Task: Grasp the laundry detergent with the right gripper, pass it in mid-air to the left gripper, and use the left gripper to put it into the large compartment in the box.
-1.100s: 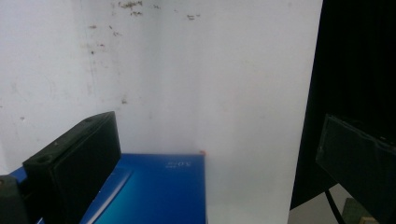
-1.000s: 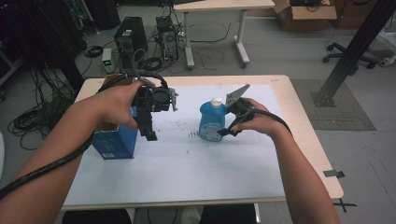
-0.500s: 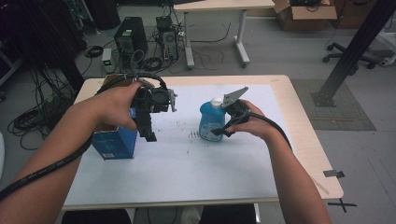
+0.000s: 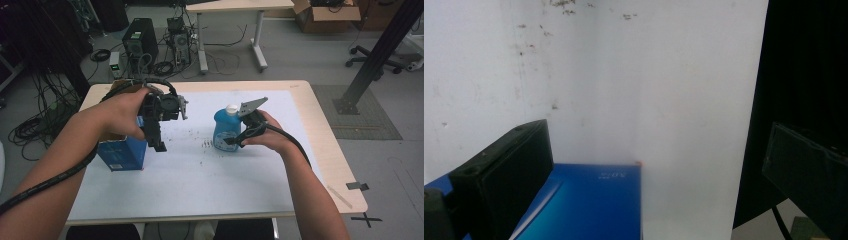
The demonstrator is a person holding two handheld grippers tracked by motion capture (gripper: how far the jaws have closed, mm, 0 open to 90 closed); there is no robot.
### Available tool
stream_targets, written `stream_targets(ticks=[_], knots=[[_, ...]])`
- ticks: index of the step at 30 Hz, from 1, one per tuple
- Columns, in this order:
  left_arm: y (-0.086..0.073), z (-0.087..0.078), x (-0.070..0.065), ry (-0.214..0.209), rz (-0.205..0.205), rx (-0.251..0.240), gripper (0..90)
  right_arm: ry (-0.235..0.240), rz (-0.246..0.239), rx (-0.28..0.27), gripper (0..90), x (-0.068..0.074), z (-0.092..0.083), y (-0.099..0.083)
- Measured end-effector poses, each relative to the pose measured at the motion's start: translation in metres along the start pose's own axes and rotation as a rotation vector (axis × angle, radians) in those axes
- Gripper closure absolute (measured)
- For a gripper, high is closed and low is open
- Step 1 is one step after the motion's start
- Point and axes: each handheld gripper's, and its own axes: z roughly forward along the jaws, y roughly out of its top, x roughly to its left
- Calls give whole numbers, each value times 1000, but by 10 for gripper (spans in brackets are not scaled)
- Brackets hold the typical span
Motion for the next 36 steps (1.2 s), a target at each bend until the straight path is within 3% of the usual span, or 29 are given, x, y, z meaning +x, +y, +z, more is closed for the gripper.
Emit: stream_targets(ticks=[17, 36], knots=[[-3, 2, -1, 0, -8, -4, 2, -62, 5, -77, 130, 2, 3, -9], [-5, 2, -1, 0, -10, -5, 2, -46, 16, -90, 223, 2, 5, -13]])
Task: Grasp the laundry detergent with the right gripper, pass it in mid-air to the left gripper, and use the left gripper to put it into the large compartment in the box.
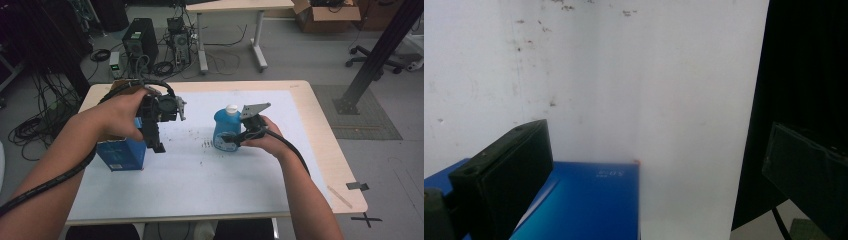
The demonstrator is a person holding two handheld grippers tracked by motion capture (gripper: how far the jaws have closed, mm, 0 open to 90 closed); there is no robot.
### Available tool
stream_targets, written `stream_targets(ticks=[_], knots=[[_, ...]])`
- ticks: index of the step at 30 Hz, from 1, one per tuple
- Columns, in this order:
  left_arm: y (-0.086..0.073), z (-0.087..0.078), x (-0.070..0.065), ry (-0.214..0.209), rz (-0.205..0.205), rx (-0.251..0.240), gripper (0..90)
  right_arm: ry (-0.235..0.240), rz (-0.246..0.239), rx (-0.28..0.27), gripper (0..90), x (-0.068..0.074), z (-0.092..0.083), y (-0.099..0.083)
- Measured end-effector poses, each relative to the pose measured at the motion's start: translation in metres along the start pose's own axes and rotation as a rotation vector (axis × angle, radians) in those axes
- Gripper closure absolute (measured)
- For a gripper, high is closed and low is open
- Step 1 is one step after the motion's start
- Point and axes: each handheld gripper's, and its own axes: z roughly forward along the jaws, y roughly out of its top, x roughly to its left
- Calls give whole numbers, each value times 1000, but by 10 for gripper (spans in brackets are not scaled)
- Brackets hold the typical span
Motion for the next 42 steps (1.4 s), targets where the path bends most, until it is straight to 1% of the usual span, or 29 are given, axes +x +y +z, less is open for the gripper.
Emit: stream_targets(ticks=[9, 12, 14, 17, 21, 28, 31, 32, 34, 36, 37, 42], knots=[[-1, 0, -1, 1, -5, -2, 2, 16, -16, -2, 304, 2, 0, 1], [-1, 0, -1, 0, -4, 0, 1, 22, -15, -19, 325, 2, 0, -1], [-2, 0, -2, 2, -6, -4, 2, 29, -17, -25, 351, 2, 0, -2], [-2, -1, -2, 2, -4, -2, 2, 41, -30, -36, 419, 4, 0, -3], [-1, 0, -2, 2, -6, -1, 2, 44, -34, -48, 427, 4, 0, -4], [0, -1, -2, 6, 2, -5, 2, 44, -39, -60, 455, 5, 0, -6], [1, -2, -2, 7, -1, -6, 1, 49, -35, -64, 460, 4, 0, -6], [2, -2, -3, 8, 2, -8, 2, 51, -25, -71, 461, 3, 0, -7], [2, -3, -3, 9, 4, -10, 2, 49, -20, -71, 462, 3, 0, -7], [2, -3, -3, 9, 5, -5, 2, 51, -36, -52, 463, 4, -1, -3], [2, -3, -3, 9, 5, -5, 1, 51, -36, -52, 463, 4, -1, -3], [1, -5, 0, 11, -3, -9, 2, 76, -63, -107, 462, 5, -20, 18]])
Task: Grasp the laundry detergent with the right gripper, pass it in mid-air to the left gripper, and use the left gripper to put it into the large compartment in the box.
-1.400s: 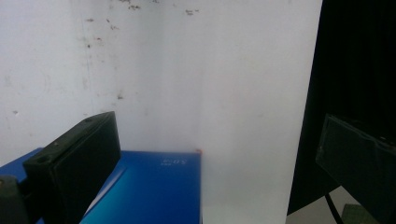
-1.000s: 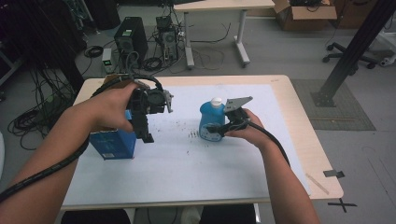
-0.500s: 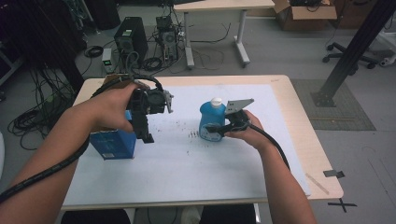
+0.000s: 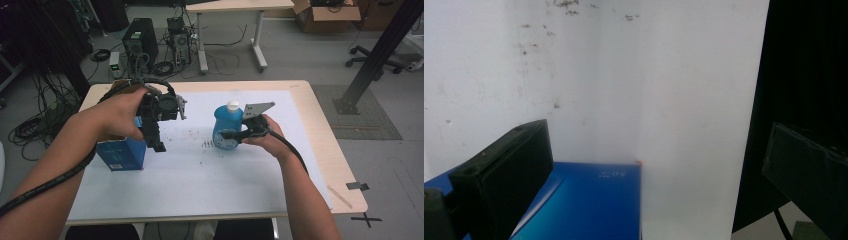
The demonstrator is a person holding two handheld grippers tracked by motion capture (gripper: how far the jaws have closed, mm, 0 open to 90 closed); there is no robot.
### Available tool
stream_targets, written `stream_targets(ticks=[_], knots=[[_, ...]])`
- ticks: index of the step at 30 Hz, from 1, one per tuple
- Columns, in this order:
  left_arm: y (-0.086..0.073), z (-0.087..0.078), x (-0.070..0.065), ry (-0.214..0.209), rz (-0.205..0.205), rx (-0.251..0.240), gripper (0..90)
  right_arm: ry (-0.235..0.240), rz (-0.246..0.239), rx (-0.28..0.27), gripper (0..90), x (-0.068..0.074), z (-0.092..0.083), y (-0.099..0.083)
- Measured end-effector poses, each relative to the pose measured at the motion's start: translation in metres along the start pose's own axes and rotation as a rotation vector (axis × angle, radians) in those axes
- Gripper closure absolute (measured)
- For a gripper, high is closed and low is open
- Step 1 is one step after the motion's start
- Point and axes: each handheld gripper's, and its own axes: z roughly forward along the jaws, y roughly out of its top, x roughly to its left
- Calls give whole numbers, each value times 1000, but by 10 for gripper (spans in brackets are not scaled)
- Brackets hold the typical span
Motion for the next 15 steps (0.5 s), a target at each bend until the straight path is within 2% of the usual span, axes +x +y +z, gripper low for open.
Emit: stream_targets(ticks=[3, 4, 5, 7, 15], knots=[[0, -2, 1, 3, -2, -2, 2, 7, -30, -1, 462, 2, -11, 16], [0, -2, 1, 3, -2, -2, 2, 7, -30, -1, 462, 2, -11, 16], [1, -3, 2, 4, -1, -4, 1, 14, -58, 15, 461, 4, -17, 25], [2, -4, 2, 5, -1, -8, 2, 27, -74, 26, 461, 7, -21, 32], [5, -6, 2, 6, 8, -5, 2, 68, -138, 51, 461, 21, -29, 44]])
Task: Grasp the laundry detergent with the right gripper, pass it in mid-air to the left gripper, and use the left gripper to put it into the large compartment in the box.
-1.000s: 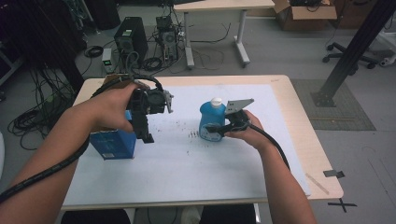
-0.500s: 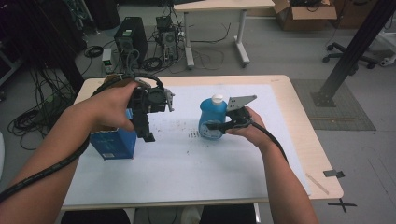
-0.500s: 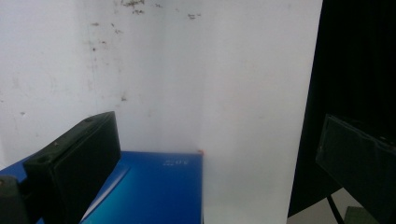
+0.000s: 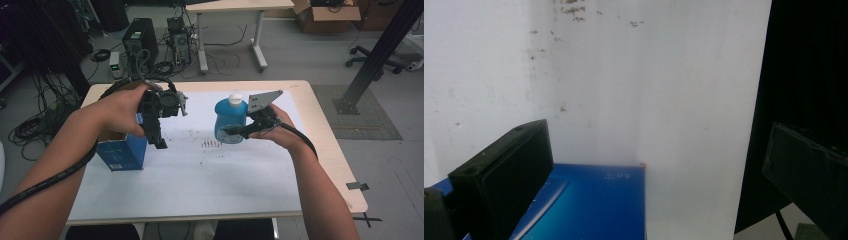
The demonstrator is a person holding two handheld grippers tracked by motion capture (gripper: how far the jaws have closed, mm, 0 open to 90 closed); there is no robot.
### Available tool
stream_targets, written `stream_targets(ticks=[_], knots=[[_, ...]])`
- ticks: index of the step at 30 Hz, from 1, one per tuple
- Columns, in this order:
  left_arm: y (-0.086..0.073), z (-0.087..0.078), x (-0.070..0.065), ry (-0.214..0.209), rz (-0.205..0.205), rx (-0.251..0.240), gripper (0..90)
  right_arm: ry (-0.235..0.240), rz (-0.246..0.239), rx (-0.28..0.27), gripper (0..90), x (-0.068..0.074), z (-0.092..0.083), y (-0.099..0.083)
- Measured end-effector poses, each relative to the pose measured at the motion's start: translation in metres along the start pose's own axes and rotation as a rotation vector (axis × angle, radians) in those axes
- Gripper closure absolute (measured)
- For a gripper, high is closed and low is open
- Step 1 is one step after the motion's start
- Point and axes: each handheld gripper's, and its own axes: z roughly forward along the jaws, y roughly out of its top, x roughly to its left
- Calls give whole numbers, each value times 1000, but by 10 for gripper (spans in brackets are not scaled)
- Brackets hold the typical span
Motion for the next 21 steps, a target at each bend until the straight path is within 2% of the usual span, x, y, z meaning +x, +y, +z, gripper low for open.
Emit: stream_targets(ticks=[7, 21], knots=[[4, -4, -2, 0, 8, -1, 1, 67, -53, 4, 460, 19, 6, 5], [13, -4, -3, -5, 15, -1, 1, 111, -44, -8, 459, 34, 25, -8]])
